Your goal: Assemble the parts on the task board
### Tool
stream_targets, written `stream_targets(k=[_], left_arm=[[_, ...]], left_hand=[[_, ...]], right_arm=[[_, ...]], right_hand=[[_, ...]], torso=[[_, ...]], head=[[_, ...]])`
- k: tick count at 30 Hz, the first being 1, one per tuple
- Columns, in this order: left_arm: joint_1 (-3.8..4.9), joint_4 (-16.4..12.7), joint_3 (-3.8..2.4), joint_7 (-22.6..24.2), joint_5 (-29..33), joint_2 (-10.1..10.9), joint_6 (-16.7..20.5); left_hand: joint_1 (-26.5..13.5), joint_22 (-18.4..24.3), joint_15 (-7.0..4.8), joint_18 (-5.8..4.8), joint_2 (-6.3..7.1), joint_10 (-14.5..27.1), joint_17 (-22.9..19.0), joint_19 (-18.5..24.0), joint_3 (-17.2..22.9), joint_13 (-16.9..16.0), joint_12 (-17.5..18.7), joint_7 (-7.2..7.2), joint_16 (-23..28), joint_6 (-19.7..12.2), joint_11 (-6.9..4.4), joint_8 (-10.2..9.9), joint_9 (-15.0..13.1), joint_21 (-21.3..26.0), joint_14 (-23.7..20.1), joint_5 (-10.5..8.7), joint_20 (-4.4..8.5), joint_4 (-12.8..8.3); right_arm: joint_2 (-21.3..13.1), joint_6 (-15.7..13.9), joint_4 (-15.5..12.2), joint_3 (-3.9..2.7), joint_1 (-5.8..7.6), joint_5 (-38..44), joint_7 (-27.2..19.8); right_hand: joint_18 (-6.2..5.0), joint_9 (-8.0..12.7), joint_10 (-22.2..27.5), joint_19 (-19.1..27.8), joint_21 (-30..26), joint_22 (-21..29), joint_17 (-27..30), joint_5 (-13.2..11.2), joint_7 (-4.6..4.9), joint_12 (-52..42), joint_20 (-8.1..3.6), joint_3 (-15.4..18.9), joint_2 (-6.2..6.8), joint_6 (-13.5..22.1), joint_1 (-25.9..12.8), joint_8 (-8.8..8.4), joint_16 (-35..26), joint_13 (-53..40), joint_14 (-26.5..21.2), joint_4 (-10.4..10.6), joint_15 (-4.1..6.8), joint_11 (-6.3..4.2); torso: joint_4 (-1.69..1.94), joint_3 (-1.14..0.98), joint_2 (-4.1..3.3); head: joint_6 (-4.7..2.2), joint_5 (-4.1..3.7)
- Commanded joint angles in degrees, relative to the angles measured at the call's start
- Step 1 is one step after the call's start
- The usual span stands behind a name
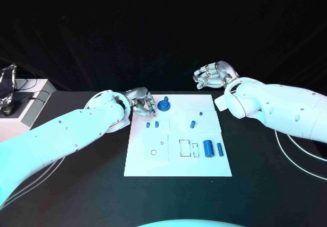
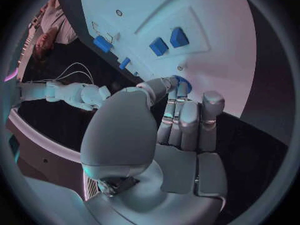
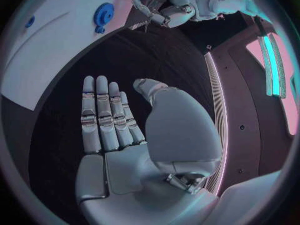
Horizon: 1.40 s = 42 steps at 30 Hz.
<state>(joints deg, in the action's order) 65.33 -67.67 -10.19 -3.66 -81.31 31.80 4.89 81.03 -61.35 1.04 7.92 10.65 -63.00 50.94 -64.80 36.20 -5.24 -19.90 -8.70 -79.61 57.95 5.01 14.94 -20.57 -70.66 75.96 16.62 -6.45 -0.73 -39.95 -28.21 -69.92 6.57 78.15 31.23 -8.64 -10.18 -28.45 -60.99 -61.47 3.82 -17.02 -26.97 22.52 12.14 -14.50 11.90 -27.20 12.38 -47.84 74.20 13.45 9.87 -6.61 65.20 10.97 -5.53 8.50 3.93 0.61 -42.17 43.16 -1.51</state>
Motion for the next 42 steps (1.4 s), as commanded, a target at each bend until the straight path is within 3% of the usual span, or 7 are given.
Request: stream_targets(k=[1, 12, 42], left_arm=[[-0.21, 0.2, 0.03, -0.4, -0.8, -0.2, -1.6], [-0.98, 1.4, 0.15, -0.3, -2.7, -0.9, -0.6], [-1.09, 1.2, 0.45, 0.0, -2.9, -1.4, -2.0]], left_hand=[[-0.5, 0.0, 0.06, -0.33, -0.09, -0.4, 0.0, -0.1, -0.1, 0.0, 0.4, -0.32, -0.1, 0.2, 0.21, -0.1, 0.0, 0.0, 0.0, -0.26, -0.17, -0.2], [-0.5, 0.0, 0.06, -0.34, -0.1, -0.4, 0.0, -0.1, -0.1, 0.0, 0.5, -0.33, -0.1, 0.2, 0.22, -0.2, 0.0, 0.0, 0.0, -0.28, -0.19, -0.2], [-0.6, -0.1, 0.07, -0.35, -0.1, -0.6, -0.5, -0.1, -0.2, 0.0, 0.8, -0.31, 0.0, 0.3, 0.21, -0.3, 0.0, -0.1, -0.2, -0.39, -0.22, -0.2]], right_arm=[[0.0, 0.8, -0.1, -0.01, -0.01, 0.4, -0.7], [0.1, 0.7, -0.1, -0.01, -0.01, 0.4, -0.9], [0.1, 0.9, -0.1, -0.01, -0.01, 0.4, -0.8]], right_hand=[[-0.29, 0.1, -0.3, 0.3, 0.0, 0.0, 0.1, 0.3, 0.27, 0.3, -0.05, -0.1, 0.13, -0.2, -0.1, -0.37, -0.2, 0.0, 0.0, -0.1, -0.01, 0.0], [-0.29, 0.1, -0.3, 0.3, 0.0, 0.1, 0.1, 0.3, 0.28, 0.3, -0.05, -0.1, 0.16, -0.3, -0.1, -0.4, -0.2, 0.1, 0.0, -0.1, -0.02, 0.0], [-0.29, 0.1, -0.3, 0.3, 0.0, 0.1, 0.1, 0.3, 0.28, 0.3, -0.05, -0.1, 0.16, -0.3, -0.1, -0.4, -0.2, 0.1, 0.0, -0.1, -0.02, 0.0]], torso=[[-0.08, -0.03, -0.05], [-0.2, -0.11, -0.12], [-0.15, -0.09, -0.07]], head=[[0.07, 0.11], [0.12, 0.16], [0.54, 0.02]])
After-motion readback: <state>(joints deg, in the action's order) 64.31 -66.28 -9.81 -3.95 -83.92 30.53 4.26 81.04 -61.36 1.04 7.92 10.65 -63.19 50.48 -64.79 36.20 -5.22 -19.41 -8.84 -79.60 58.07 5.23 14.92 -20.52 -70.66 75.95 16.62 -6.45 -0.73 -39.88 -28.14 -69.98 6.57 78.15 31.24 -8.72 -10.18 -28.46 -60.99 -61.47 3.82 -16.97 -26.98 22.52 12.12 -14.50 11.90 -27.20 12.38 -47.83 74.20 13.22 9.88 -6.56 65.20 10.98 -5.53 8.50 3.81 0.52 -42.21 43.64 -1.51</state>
